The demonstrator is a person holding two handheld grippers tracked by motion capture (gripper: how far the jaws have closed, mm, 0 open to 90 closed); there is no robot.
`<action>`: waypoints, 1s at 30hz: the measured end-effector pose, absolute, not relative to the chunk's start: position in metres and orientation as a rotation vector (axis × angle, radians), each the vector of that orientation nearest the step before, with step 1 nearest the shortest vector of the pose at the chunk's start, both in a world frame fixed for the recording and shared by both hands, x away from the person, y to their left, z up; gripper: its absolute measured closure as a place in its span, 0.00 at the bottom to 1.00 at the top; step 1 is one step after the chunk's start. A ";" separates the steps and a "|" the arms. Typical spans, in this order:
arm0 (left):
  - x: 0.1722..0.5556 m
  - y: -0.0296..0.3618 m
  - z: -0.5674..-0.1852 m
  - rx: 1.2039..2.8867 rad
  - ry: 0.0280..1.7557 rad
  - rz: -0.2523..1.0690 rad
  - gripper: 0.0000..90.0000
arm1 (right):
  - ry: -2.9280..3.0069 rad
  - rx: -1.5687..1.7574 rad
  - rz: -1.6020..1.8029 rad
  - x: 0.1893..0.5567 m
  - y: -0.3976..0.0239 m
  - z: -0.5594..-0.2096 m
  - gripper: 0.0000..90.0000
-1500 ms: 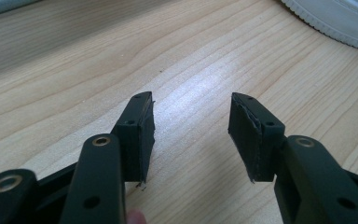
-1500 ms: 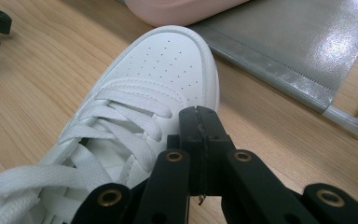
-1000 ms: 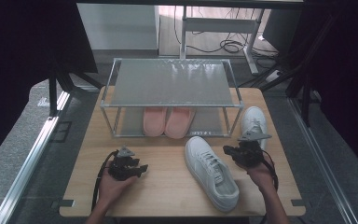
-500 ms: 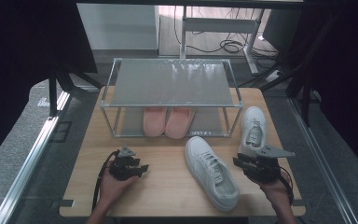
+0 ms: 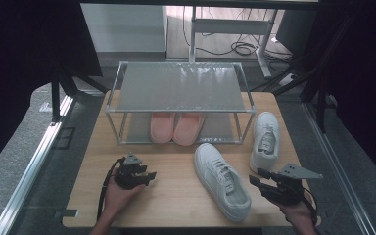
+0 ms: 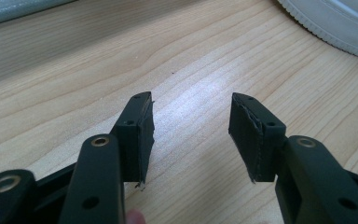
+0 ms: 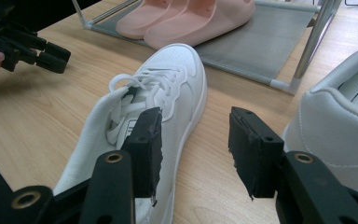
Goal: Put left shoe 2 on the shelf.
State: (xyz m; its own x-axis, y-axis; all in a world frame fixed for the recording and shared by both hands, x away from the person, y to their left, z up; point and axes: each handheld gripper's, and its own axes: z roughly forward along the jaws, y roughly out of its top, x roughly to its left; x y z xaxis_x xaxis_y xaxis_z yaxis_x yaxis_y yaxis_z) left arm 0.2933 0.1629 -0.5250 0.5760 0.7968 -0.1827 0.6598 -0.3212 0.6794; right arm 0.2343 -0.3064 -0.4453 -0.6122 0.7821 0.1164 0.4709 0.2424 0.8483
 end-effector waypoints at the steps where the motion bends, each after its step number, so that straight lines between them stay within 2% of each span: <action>1: 0.293 0.163 -0.525 2.075 1.157 0.239 0.56 | 2.190 1.159 1.315 0.234 -0.306 -0.446 0.60; 19: 0.292 0.165 -0.525 2.079 1.160 0.235 0.53 | 2.217 1.126 1.325 0.232 -0.304 -0.441 0.58; 30: 0.291 0.165 -0.524 2.080 1.152 0.234 0.52 | 2.294 1.098 1.289 0.244 -0.277 -0.452 0.58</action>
